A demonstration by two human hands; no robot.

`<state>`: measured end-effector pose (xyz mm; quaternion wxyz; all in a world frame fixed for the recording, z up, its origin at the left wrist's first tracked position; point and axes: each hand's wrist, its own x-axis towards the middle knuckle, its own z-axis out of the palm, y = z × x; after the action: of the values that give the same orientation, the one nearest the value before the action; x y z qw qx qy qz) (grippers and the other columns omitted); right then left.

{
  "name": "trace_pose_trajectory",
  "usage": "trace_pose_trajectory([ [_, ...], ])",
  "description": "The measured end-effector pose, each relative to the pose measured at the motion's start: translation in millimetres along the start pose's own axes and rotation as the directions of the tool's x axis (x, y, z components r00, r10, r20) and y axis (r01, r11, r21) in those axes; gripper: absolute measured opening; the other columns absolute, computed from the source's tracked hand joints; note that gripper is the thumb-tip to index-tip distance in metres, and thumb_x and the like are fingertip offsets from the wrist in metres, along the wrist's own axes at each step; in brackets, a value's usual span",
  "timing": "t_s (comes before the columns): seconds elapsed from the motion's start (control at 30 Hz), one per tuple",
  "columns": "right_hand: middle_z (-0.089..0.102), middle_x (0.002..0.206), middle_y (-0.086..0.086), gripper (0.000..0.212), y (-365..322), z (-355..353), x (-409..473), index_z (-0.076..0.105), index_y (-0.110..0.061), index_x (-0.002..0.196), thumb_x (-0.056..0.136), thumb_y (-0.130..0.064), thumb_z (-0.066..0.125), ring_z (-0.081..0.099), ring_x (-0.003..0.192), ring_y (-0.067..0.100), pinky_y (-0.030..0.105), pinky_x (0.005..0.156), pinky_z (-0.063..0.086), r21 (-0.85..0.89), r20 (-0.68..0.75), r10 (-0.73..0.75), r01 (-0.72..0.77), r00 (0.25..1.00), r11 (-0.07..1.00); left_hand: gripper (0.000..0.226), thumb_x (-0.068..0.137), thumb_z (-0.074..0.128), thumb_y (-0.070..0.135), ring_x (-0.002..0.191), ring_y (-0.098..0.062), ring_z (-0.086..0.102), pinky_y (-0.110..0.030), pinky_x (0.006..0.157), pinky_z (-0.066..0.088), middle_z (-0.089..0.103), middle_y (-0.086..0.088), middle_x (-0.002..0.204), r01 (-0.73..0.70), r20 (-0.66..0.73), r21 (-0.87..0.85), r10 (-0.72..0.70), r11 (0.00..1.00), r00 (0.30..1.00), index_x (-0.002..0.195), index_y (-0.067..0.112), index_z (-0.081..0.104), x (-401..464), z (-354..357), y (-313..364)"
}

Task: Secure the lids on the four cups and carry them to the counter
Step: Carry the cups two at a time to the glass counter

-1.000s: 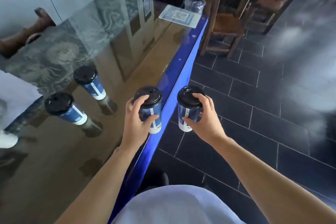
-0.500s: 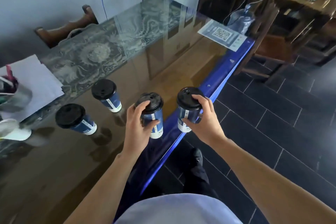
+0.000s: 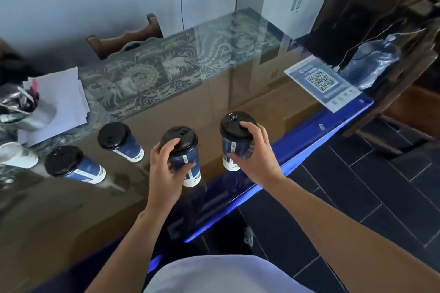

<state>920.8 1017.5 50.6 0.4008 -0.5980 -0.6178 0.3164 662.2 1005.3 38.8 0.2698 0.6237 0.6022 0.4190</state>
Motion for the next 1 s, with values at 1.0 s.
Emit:
trace_pose_trajectory([
  [1.0, 0.039, 0.149, -0.001, 0.09, 11.9, 73.8, 157.7, 0.038, -0.035, 0.146, 0.076, -0.016, 0.092, 0.051, 0.133, 0.023, 0.049, 0.101, 0.056, -0.033, 0.469, -0.188, 0.23, 0.863, 0.973, 0.078, 0.082, 0.091, 0.01, 0.13, -0.024, 0.057, -0.049, 0.106, 0.057, 0.044, -0.005, 0.144, 0.194, -0.232, -0.018, -0.192, 0.981, 0.954, 0.144, 0.032, 0.049, 64.4, 4.0, -48.1],
])
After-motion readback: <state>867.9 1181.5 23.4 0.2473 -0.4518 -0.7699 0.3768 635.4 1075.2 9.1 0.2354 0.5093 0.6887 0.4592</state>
